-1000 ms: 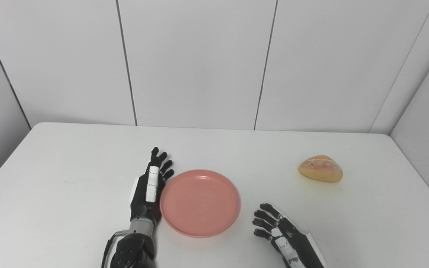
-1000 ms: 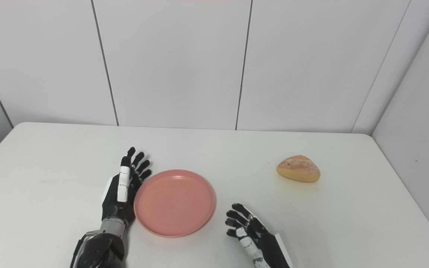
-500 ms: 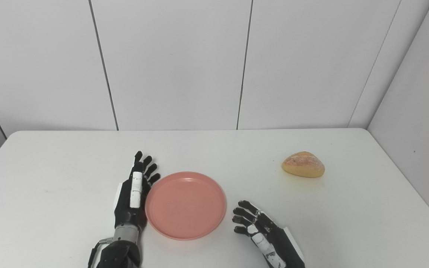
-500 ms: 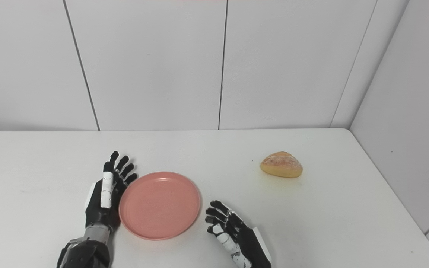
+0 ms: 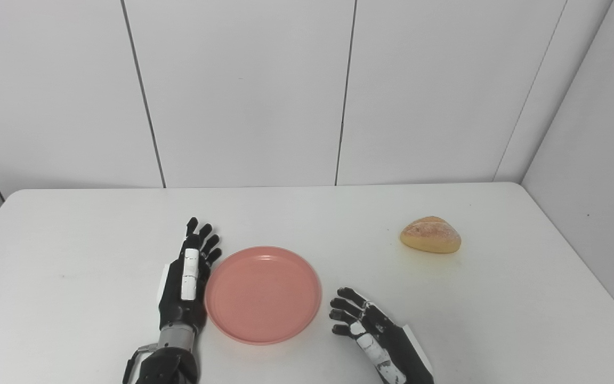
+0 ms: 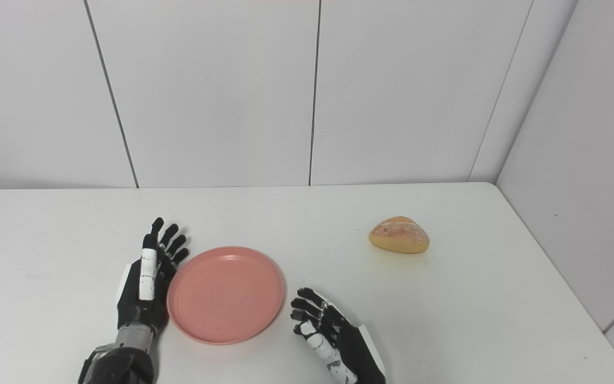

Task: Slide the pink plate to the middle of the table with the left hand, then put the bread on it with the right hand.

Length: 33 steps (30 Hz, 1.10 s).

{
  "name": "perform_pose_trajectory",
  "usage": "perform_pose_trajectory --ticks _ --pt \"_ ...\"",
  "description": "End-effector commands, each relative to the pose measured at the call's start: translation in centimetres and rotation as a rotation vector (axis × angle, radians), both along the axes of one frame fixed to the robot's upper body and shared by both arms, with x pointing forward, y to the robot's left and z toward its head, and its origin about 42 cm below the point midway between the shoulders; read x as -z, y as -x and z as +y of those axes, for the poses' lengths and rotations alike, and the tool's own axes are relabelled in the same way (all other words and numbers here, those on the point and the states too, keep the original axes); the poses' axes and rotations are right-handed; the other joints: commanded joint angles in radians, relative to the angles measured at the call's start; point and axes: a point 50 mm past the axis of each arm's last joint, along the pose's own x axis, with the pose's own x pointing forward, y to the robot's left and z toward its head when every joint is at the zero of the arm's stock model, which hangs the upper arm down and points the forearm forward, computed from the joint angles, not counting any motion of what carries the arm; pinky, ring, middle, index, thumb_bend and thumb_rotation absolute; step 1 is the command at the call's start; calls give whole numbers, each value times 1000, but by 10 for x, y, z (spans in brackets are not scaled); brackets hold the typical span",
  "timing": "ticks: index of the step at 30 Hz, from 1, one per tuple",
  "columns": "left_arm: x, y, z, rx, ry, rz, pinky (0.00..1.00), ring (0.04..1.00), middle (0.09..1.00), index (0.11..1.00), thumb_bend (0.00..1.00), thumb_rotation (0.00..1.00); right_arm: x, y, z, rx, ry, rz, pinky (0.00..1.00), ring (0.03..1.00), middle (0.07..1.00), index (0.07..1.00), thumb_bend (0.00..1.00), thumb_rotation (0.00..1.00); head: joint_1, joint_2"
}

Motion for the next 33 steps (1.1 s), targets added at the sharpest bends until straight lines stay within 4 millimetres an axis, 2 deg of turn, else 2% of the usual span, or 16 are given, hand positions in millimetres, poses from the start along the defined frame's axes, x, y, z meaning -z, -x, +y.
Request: perform_pose_trajectory --ticks 1,6,8,11,17,23,33 --pt "3 2 -1 10 -2 -5 904 931 953 1000 986 911 -3 5 1 52 -11 -14 748 789 795 793 749 689 1 1" --pt "7 2 0 12 3 6 908 933 954 1000 977 907 -11 12 3 174 80 -78 735 795 792 778 658 713 -11 -12" --pt "8 1 -1 19 5 13 917 932 960 1000 994 903 -17 13 1 208 133 -118 746 826 822 793 633 725 -15 -16" --pt "9 1 -4 29 13 22 903 930 969 1000 988 902 -31 11 -4 259 237 -199 733 823 834 797 653 739 -17 -22" --pt "9 1 -8 34 11 4 898 945 964 1000 995 905 -59 3 -19 288 394 -309 719 789 828 828 662 867 -8 -23" --pt "7 2 -8 38 7 4 909 948 970 1000 1000 909 -83 -12 -32 298 541 -367 745 785 816 821 696 895 -2 -29" --pt "9 0 -6 40 2 14 887 941 971 1000 1000 915 -115 -38 -46 299 703 -467 639 749 801 805 765 879 -21 -41"
